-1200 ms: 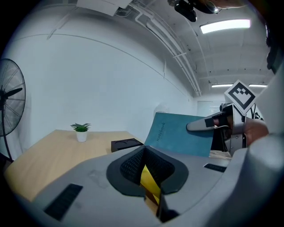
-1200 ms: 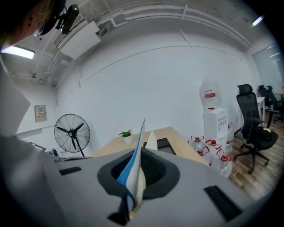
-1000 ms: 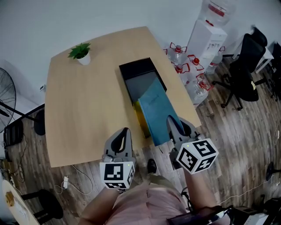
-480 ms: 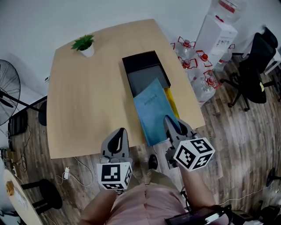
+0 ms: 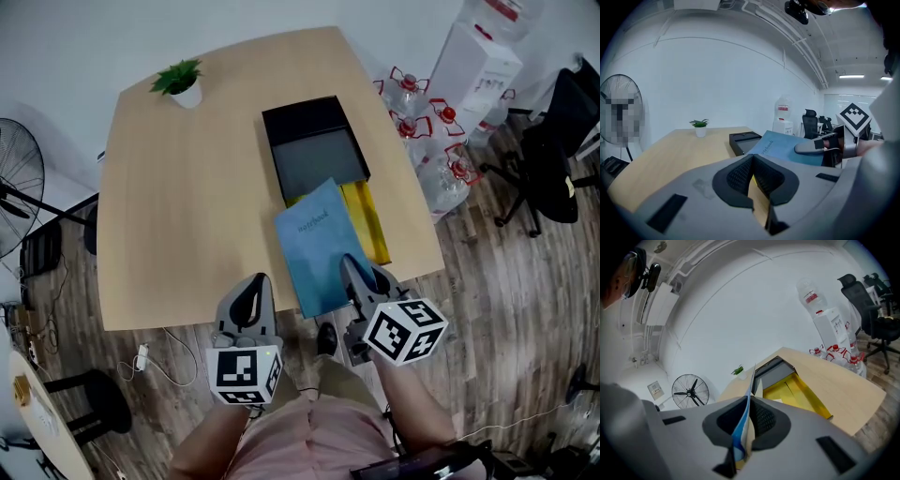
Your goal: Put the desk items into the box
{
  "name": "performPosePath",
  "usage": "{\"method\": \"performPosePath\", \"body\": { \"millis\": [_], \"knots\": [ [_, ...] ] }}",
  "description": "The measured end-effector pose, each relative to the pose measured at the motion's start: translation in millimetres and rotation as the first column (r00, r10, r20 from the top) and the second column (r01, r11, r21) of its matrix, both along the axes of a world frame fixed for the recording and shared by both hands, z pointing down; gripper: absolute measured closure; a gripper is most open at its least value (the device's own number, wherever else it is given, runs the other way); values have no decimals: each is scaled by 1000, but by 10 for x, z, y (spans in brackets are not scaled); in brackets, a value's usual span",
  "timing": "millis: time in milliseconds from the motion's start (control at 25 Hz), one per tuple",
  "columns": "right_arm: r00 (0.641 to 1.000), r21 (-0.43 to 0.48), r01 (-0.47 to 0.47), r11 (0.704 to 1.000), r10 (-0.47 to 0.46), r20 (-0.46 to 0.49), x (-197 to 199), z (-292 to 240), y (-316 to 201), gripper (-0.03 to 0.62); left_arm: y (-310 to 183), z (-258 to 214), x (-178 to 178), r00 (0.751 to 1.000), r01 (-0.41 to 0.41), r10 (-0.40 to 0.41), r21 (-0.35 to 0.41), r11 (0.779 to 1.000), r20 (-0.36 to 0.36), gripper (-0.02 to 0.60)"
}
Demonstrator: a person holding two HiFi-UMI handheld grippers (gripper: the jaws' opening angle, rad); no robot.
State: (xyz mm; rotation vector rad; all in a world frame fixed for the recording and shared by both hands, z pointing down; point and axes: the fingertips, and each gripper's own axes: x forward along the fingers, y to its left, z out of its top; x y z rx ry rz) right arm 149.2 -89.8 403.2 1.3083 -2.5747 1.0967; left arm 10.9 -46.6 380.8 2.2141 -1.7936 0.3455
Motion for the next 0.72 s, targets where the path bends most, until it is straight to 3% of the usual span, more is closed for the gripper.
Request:
{"method": "performPosePath", "body": {
  "millis": [320, 720],
  "knots": [
    [999, -65, 27, 998, -26, 20, -46, 248, 33, 571, -88, 460, 156, 998, -30, 24, -89, 996, -64, 571],
    [999, -146, 36, 989, -40, -28, -13, 580, 61, 536, -112, 834, 242, 984, -68, 40, -156, 985, -174, 570]
  ]
}}
